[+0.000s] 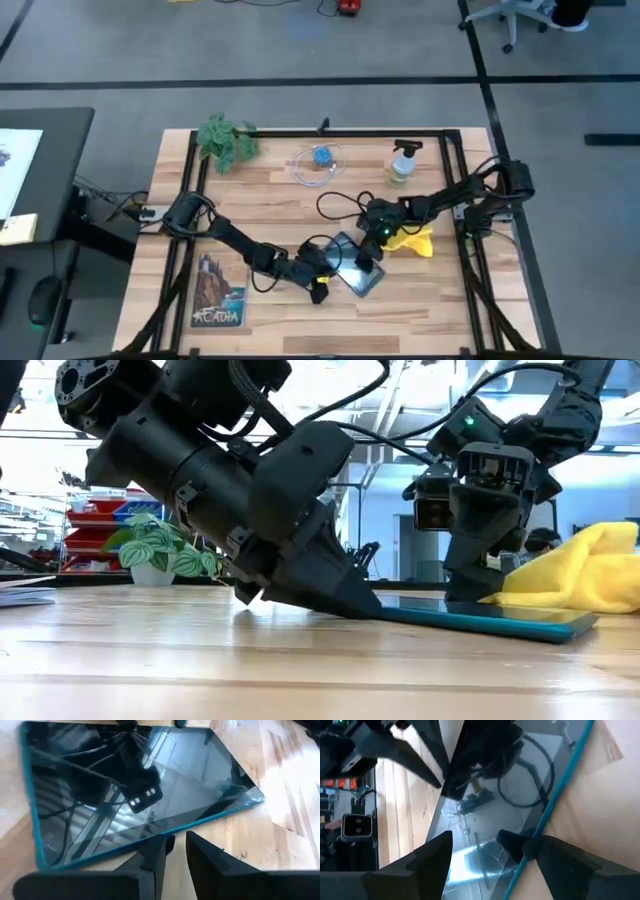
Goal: Apply microfiber cloth
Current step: Wipe the back of the tablet with the yellow microfiber cloth
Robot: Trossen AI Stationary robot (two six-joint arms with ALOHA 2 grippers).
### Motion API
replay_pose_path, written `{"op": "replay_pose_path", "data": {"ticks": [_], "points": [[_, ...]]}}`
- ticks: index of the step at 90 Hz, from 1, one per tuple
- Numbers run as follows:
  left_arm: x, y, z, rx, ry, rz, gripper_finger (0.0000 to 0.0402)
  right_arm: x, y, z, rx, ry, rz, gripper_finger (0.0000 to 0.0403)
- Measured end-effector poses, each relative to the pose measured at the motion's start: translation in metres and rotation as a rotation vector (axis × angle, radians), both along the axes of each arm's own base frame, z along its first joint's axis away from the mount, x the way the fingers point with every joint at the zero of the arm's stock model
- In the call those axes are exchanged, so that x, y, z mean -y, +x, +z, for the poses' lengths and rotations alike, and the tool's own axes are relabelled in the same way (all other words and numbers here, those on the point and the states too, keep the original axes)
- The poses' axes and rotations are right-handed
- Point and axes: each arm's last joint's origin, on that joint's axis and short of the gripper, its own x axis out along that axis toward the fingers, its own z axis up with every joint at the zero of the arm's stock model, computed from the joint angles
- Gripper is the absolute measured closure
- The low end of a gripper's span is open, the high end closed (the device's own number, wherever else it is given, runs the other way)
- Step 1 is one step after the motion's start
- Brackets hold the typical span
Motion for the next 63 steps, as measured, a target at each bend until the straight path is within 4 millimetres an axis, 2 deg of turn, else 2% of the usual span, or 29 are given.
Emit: {"op": "replay_pose_path", "data": {"ticks": [24,33,46,63], "points": [[-0.004,0.001,-0.001,0.009,0.025,0.050,0.0344,0.007,-0.014,0.028,-0.007,-0.075,-0.063,0.0142],[-0.004,0.001,-0.001,0.010,0.016,0.053,0.0344,0.008,-0.019,0.029,-0.056,-0.101,-0.110,0.0143],[-0.004,0.001,-0.001,0.010,0.009,0.051,0.0344,0.010,-0.028,0.019,-0.190,-0.148,-0.142,0.0143],[-0.003,0.001,0.000,0.018,-0.004,0.048,0.0344,0.016,-0.034,0.034,-0.148,-0.162,-0.179,0.0143]]}}
